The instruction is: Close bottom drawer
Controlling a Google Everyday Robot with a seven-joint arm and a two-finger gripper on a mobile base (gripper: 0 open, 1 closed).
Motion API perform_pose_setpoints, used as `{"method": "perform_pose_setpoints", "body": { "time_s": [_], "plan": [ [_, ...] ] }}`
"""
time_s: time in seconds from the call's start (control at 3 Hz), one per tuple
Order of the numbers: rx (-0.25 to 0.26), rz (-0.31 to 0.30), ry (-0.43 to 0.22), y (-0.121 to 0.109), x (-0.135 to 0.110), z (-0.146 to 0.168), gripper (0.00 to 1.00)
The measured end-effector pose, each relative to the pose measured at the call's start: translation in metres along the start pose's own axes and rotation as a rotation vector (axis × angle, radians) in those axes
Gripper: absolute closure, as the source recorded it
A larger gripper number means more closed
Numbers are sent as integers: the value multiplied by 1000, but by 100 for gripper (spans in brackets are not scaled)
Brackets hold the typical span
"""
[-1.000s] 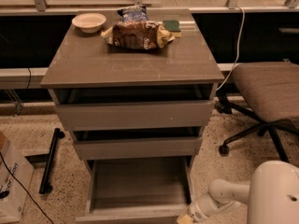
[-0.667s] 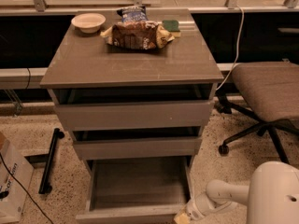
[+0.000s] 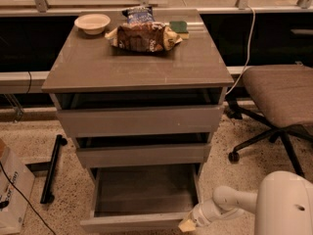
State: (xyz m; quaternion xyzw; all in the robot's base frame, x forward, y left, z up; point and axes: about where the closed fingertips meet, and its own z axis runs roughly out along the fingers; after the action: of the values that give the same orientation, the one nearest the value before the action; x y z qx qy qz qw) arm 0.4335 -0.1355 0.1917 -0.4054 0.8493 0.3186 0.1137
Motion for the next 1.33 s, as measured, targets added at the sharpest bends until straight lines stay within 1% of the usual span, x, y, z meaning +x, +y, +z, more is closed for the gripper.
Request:
{"method": "perform_pose_setpoints", "body": {
  "time_s": [0.33, 0.67, 1.0, 1.33],
  "plan": [
    [-15, -26, -54, -18, -27, 13, 100],
    [34, -31, -79, -45, -40, 0, 100],
    [36, -31, -78, -45, -40, 2, 100],
    [89, -55, -98, -67, -55, 9, 100]
  ]
}}
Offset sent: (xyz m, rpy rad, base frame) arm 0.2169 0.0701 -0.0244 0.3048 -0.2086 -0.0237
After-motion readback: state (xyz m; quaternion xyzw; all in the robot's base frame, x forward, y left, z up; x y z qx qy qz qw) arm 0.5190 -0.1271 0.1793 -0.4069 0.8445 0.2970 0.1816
